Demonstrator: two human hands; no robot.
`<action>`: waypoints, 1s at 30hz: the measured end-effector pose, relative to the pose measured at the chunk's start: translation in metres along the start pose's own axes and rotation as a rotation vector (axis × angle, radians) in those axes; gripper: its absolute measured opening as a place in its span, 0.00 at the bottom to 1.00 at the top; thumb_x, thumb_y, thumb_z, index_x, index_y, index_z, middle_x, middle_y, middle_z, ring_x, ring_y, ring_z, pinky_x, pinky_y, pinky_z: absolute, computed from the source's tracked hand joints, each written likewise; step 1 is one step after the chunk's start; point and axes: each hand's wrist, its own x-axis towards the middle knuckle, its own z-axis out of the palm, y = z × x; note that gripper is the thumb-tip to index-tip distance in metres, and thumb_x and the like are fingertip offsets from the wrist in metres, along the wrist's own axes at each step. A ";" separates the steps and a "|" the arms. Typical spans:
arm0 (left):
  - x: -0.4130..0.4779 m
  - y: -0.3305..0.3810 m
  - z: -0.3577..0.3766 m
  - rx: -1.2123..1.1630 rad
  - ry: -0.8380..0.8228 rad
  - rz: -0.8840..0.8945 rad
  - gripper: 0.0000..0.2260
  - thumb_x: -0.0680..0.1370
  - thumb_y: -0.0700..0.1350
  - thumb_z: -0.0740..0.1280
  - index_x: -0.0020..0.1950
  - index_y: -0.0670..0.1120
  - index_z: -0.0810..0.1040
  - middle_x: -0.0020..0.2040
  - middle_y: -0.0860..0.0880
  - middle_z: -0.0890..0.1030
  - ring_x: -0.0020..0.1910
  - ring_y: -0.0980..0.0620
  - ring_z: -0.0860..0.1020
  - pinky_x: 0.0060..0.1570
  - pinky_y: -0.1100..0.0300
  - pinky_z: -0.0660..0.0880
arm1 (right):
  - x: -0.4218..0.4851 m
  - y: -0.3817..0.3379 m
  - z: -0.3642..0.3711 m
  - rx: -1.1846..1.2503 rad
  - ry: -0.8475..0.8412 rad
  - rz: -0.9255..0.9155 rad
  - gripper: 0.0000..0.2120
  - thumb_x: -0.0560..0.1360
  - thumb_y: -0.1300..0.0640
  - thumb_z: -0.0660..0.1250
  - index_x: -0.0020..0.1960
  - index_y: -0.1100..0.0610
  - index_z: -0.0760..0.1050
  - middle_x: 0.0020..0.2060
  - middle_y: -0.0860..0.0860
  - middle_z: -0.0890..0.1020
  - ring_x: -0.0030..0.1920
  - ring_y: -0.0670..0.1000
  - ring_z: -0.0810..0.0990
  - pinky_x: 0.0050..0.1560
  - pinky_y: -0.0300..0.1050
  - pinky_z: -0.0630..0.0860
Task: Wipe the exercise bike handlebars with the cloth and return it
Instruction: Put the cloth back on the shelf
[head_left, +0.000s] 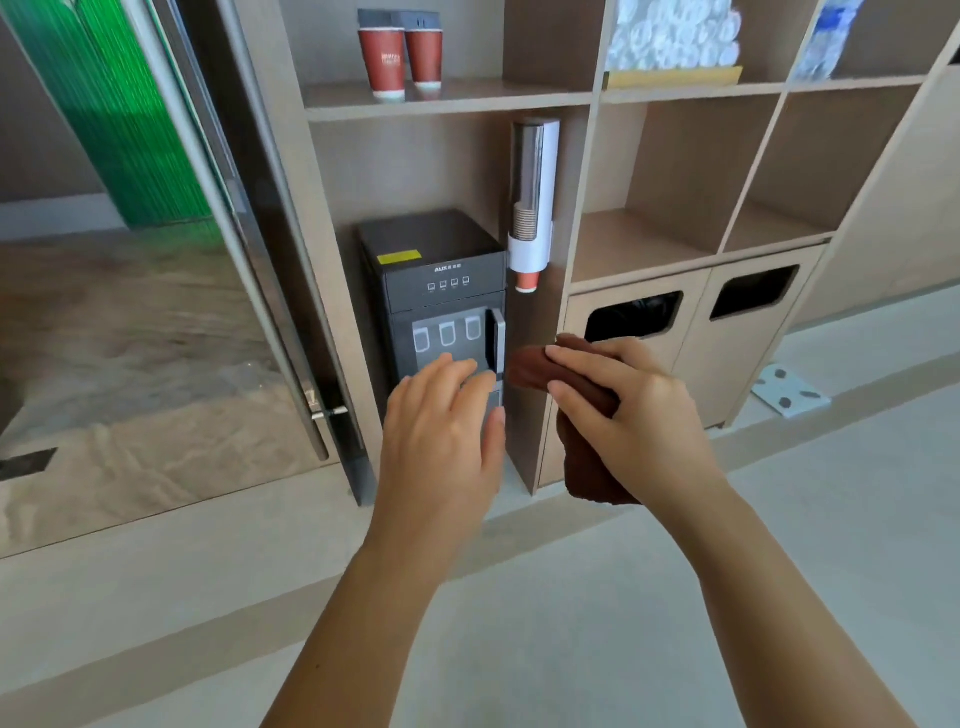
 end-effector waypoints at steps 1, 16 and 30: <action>0.015 -0.006 0.009 0.002 -0.004 -0.006 0.11 0.72 0.38 0.70 0.54 0.38 0.79 0.53 0.40 0.81 0.58 0.38 0.76 0.58 0.43 0.69 | 0.017 0.006 0.006 -0.002 -0.002 -0.006 0.16 0.73 0.51 0.67 0.60 0.46 0.76 0.56 0.48 0.76 0.49 0.44 0.75 0.51 0.42 0.74; 0.246 -0.038 0.153 0.092 0.057 -0.050 0.12 0.72 0.38 0.70 0.54 0.37 0.79 0.54 0.39 0.81 0.58 0.37 0.76 0.59 0.40 0.68 | 0.287 0.123 0.044 0.050 -0.026 -0.167 0.16 0.74 0.50 0.65 0.62 0.46 0.74 0.57 0.50 0.76 0.52 0.47 0.75 0.52 0.40 0.72; 0.415 -0.085 0.204 0.158 0.164 0.048 0.13 0.74 0.40 0.68 0.57 0.38 0.77 0.57 0.39 0.79 0.60 0.39 0.74 0.61 0.44 0.66 | 0.463 0.145 0.059 0.049 0.063 -0.265 0.16 0.74 0.51 0.65 0.62 0.47 0.75 0.57 0.50 0.76 0.52 0.48 0.75 0.47 0.24 0.63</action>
